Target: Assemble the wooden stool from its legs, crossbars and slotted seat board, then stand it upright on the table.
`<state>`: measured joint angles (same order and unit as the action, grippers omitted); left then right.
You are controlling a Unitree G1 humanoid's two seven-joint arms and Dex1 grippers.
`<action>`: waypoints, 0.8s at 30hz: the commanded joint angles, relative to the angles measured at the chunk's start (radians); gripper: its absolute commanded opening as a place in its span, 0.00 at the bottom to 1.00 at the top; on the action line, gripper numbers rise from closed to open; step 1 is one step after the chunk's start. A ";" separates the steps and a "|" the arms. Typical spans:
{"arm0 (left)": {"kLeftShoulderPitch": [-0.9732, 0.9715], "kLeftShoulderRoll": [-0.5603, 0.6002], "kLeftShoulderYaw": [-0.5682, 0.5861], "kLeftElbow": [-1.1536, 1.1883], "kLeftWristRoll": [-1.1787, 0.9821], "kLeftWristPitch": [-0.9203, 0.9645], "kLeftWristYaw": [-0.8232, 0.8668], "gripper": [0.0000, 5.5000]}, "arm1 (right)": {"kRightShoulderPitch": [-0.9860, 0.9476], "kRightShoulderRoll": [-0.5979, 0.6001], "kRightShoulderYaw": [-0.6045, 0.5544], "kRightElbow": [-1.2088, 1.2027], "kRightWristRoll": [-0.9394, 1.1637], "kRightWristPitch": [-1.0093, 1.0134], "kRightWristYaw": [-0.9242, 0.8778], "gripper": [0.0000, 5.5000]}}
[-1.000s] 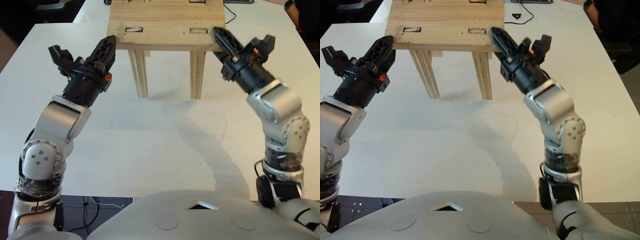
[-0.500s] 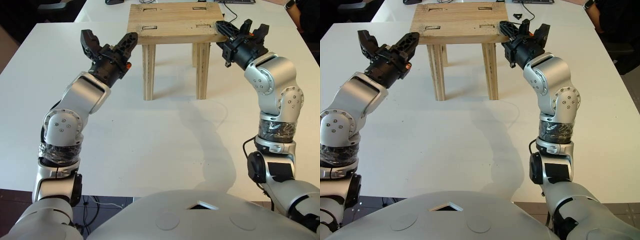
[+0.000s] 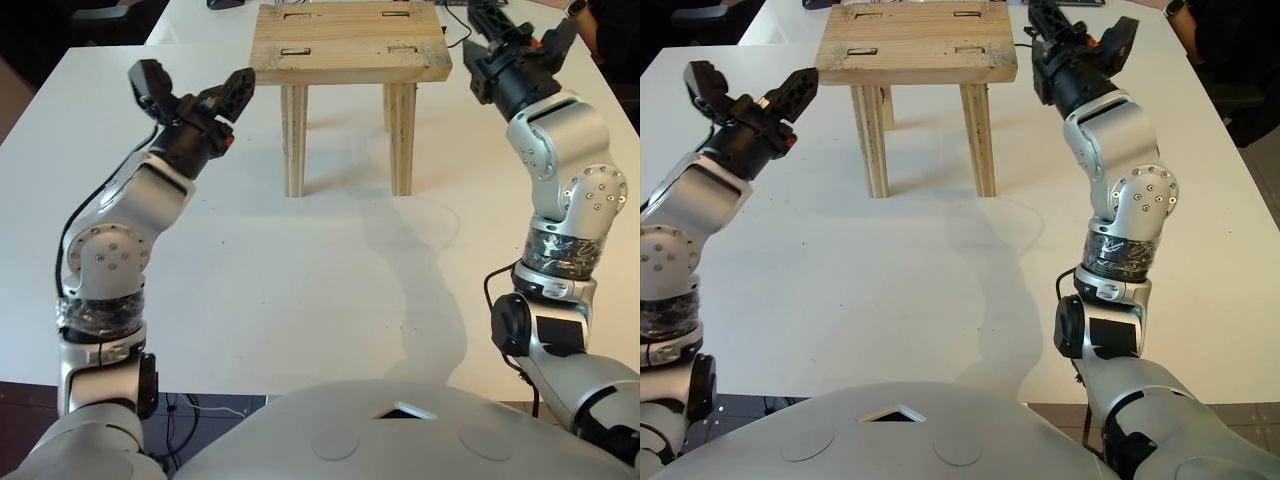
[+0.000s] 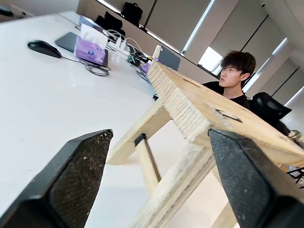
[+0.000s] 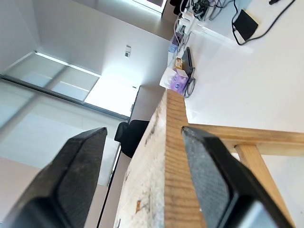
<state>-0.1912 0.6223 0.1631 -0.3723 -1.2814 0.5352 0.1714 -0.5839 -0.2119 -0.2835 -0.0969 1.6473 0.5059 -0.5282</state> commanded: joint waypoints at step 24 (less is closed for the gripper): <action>0.327 -0.254 -0.211 0.569 1.207 -0.781 -0.185 0.68 | 0.543 -0.058 0.315 0.444 -1.407 -0.729 0.508 0.53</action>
<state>0.1490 0.4044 -0.0629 0.1468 -0.0964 -0.1975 -0.0279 -0.0239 -0.2883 0.0498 0.3119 0.2685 -0.1796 -0.0305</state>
